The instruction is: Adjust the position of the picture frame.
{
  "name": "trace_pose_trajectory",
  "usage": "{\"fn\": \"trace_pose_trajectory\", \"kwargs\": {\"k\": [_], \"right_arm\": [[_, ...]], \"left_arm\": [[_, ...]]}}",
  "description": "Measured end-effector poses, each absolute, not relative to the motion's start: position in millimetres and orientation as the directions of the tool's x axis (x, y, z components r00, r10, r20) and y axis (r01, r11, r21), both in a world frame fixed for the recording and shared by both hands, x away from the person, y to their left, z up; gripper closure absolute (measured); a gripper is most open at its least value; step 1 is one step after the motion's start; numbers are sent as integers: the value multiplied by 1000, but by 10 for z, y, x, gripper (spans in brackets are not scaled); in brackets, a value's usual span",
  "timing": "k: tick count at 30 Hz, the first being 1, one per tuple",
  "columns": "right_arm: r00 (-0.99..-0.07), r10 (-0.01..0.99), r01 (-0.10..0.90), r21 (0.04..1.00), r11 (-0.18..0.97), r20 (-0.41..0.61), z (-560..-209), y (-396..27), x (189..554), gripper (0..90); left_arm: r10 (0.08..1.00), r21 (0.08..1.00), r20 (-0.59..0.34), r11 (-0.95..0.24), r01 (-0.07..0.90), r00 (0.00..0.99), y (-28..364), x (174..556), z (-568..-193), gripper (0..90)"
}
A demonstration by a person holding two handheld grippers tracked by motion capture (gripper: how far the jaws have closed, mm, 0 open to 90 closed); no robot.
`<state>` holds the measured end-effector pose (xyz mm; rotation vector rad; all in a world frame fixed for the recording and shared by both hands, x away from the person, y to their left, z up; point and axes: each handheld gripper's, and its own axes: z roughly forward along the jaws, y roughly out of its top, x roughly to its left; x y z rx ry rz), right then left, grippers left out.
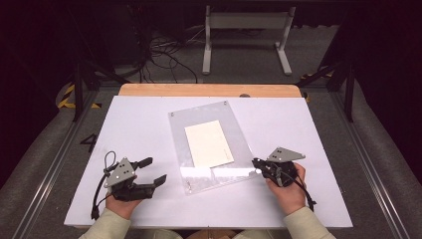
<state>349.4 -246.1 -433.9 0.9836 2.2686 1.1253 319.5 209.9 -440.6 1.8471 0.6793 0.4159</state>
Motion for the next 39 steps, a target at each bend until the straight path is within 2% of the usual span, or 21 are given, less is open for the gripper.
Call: {"fn": "trace_pose_trajectory", "kwargs": {"k": [10, 17, 21, 23, 24, 26, 28, 29, 33, 35, 36, 39], "right_arm": [[-516, 855, 472, 815, 337, -55, -4322, -2913, 3664, 844], [-415, 910, 516, 819, 251, -17, -4347, -3070, 3720, 830], [-391, 920, 484, 843, 234, -30, -4269, -3049, 3630, 784], [-382, 923, 429, 875, 224, -49, -4148, -3018, 3504, 736], [-403, 913, 376, 898, 229, -64, -4046, -2957, 3380, 726], [-422, 904, 356, 903, 240, -73, -4008, -2909, 3331, 716], [-478, 875, 334, 907, 256, -71, -3959, -2786, 3257, 686], [-566, 823, 323, 907, 271, -44, -3954, -2637, 3216, 672], [-719, 695, 322, 890, 322, 9, -4043, -2279, 3151, 650], [-752, 659, 320, 885, 340, 19, -4073, -2188, 3134, 642], [-807, 589, 309, 876, 370, 36, -4132, -2010, 3103, 615], [-844, 535, 297, 864, 405, 39, -4214, -1820, 3083, 602]], "left_arm": [[629, 927, -34, -271, 260, 777, 2091, 3211, -4413, 229], [643, 922, -41, -270, 276, 765, 2078, 3221, -4421, 235], [649, 922, -42, -267, 279, 759, 2081, 3237, -4422, 238], [648, 921, -51, -264, 287, 760, 2077, 3246, -4422, 239], [648, 919, -51, -267, 290, 760, 2069, 3260, -4422, 240], [649, 919, -48, -268, 288, 759, 2063, 3268, -4423, 241], [646, 919, -49, -270, 289, 761, 2046, 3278, -4423, 241], [645, 920, -44, -272, 283, 763, 2038, 3283, -4423, 241], [641, 919, -47, -274, 285, 767, 2017, 3303, -4422, 242], [640, 918, -50, -272, 287, 767, 2009, 3314, -4424, 242], [638, 918, -49, -274, 286, 768, 2007, 3327, -4426, 242], [636, 917, -55, -272, 290, 770, 1995, 3340, -4432, 243]]}}
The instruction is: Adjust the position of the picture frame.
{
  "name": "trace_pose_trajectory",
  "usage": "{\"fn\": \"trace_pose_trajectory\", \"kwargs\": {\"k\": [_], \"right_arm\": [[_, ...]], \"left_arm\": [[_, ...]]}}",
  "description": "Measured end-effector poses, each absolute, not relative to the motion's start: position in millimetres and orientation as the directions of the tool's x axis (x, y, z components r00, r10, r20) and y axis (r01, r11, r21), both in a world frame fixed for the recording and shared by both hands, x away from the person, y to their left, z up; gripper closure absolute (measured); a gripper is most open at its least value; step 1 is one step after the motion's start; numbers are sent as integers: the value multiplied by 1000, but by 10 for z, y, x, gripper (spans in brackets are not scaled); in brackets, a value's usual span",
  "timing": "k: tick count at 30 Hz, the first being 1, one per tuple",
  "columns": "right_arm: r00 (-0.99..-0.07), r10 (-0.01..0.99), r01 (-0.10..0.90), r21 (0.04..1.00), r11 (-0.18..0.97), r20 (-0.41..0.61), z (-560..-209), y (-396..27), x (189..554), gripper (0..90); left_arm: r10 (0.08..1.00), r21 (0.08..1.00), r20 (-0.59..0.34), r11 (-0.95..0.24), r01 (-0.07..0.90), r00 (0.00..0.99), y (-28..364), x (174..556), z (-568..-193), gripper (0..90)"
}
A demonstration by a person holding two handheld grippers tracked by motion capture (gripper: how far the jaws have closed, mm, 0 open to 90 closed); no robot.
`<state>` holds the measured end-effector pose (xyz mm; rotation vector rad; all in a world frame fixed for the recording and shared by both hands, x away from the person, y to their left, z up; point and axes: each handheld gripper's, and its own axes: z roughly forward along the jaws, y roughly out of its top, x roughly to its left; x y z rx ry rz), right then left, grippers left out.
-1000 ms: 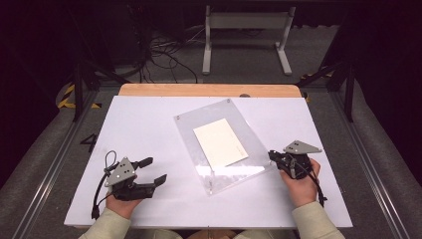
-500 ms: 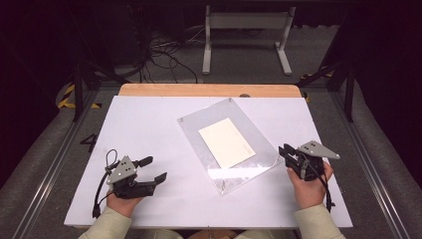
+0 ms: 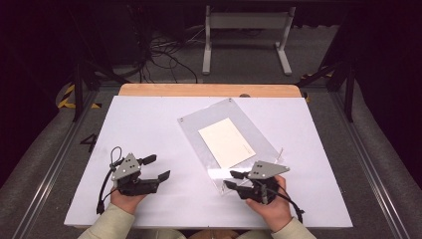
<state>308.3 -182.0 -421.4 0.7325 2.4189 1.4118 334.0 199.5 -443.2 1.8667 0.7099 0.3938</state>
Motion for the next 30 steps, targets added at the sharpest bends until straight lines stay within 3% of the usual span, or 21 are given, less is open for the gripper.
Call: {"fn": "trace_pose_trajectory", "kwargs": {"k": [2, 5, 7, 11, 17, 25, 30], "right_arm": [[-861, 507, 297, 847, 440, 39, -4301, -1676, 3093, 617], [-854, 520, 288, 816, 500, -17, -4400, -1547, 3114, 810], [-843, 536, 290, 811, 508, -34, -4388, -1555, 3124, 842], [-848, 525, 269, 789, 552, -78, -4345, -1567, 3065, 845], [-864, 500, 286, 763, 580, -56, -4262, -1860, 2865, 844], [-768, 640, 378, 779, 500, -38, -4212, -2528, 2539, 843], [-720, 693, 417, 773, 478, -40, -4273, -2699, 2468, 842]], "left_arm": [[635, 917, -52, -276, 289, 771, 1988, 3349, -4433, 243], [636, 916, -60, -272, 296, 770, 1982, 3345, -4432, 244], [637, 917, -54, -273, 291, 769, 1986, 3351, -4431, 243], [635, 917, -56, -272, 291, 770, 1990, 3359, -4430, 245], [640, 916, -55, -273, 294, 766, 1979, 3376, -4420, 264], [661, 884, -96, -286, 369, 744, 1885, 3501, -4390, 353], [654, 848, -115, -328, 417, 748, 1700, 3659, -4373, 405]]}}
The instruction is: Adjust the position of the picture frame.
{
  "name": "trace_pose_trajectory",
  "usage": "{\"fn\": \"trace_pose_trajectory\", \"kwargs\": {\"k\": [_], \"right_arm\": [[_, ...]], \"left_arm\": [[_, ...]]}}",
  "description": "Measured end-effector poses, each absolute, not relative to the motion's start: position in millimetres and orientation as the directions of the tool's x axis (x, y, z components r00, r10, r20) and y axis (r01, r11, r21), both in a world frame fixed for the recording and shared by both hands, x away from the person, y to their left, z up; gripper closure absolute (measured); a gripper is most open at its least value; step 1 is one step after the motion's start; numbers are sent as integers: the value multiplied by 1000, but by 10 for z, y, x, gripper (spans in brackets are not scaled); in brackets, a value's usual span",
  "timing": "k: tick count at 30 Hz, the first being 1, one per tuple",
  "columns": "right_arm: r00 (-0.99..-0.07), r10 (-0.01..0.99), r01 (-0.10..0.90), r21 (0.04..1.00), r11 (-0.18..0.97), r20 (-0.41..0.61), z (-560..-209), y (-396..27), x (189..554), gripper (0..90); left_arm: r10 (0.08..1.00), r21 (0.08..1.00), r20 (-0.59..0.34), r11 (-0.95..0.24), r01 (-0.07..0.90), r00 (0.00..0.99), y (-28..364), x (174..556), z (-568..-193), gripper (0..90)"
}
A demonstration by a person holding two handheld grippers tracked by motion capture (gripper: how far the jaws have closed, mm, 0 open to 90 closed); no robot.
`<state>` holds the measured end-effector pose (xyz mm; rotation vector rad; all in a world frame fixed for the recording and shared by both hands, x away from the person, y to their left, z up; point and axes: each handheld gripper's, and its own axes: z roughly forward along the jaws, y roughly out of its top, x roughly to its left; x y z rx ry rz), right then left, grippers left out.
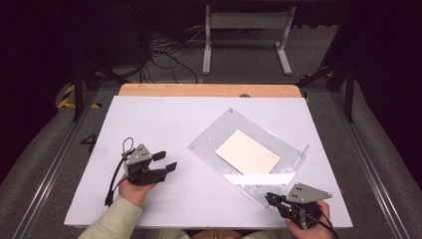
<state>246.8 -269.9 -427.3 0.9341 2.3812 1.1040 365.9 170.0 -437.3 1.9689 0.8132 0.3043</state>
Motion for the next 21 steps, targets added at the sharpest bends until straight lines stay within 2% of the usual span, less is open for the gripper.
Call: {"fn": "trace_pose_trajectory", "kwargs": {"k": [7, 10, 16, 21], "right_arm": [[-715, 697, 408, 780, 475, -50, -4303, -2697, 2441, 841], [-714, 697, 404, 780, 477, -57, -4306, -2695, 2438, 841], [-717, 695, 398, 788, 469, -51, -4320, -2702, 2440, 840], [-710, 702, 396, 792, 465, -58, -4329, -2698, 2420, 840]], "left_arm": [[641, 790, -97, -415, 450, 762, 1362, 3986, -4362, 429], [652, 770, -142, -400, 497, 745, 1264, 4167, -4389, 423], [658, 798, -135, -371, 475, 741, 1128, 4349, -4426, 529], [689, 788, -139, -357, 501, 711, 1096, 4477, -4599, 608]]}}
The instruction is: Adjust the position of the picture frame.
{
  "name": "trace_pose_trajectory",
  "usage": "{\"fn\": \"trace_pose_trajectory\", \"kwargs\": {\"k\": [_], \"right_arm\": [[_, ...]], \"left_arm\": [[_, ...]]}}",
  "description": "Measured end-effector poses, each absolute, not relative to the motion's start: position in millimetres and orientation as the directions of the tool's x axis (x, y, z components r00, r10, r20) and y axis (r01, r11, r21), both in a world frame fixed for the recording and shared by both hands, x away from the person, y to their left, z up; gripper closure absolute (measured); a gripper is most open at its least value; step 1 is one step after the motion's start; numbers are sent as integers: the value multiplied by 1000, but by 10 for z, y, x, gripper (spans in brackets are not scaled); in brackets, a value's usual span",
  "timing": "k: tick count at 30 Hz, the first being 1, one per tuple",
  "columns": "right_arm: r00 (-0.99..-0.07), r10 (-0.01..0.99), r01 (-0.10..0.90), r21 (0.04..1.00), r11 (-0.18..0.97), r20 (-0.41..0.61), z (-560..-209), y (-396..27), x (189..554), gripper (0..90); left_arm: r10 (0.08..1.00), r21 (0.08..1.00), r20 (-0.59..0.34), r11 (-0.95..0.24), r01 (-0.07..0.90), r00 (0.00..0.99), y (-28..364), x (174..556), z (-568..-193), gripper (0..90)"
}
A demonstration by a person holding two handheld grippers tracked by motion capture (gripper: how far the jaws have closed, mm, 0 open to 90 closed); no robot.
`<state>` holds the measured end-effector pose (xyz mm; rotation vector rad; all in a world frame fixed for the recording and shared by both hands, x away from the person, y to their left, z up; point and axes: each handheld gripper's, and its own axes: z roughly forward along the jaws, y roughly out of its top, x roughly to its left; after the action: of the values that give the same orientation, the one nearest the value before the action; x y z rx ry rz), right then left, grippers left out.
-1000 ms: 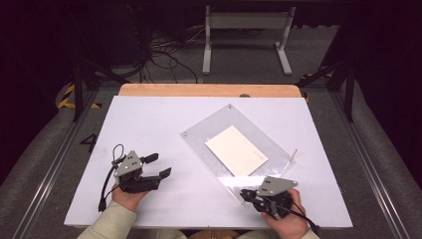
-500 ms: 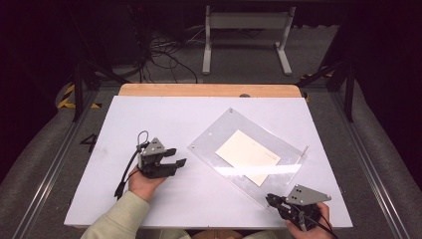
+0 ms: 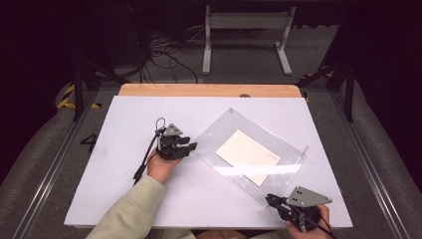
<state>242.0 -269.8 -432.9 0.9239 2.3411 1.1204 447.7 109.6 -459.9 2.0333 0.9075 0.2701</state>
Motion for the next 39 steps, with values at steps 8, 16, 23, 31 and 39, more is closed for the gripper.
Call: {"fn": "trace_pose_trajectory", "kwargs": {"k": [8, 16, 23, 31, 39], "right_arm": [[-698, 714, 400, 796, 455, -57, -4340, -2699, 2394, 838], [-695, 716, 398, 797, 455, -62, -4343, -2696, 2388, 838], [-707, 705, 401, 793, 460, -52, -4330, -2722, 2373, 840], [-712, 701, 405, 784, 471, -53, -4301, -2762, 2350, 842], [-690, 722, 420, 784, 458, -52, -4287, -2839, 2365, 843]], "left_arm": [[654, 781, -63, -437, 446, 754, 1001, 4508, -4635, 781], [645, 770, -14, -480, 420, 764, 979, 4507, -4619, 839], [590, 709, 31, -582, 399, 807, 1035, 4338, -4536, 840], [523, 644, 41, -666, 377, 852, 1249, 3935, -4468, 840], [433, 612, 15, -716, 334, 901, 1388, 3529, -4443, 839]]}}
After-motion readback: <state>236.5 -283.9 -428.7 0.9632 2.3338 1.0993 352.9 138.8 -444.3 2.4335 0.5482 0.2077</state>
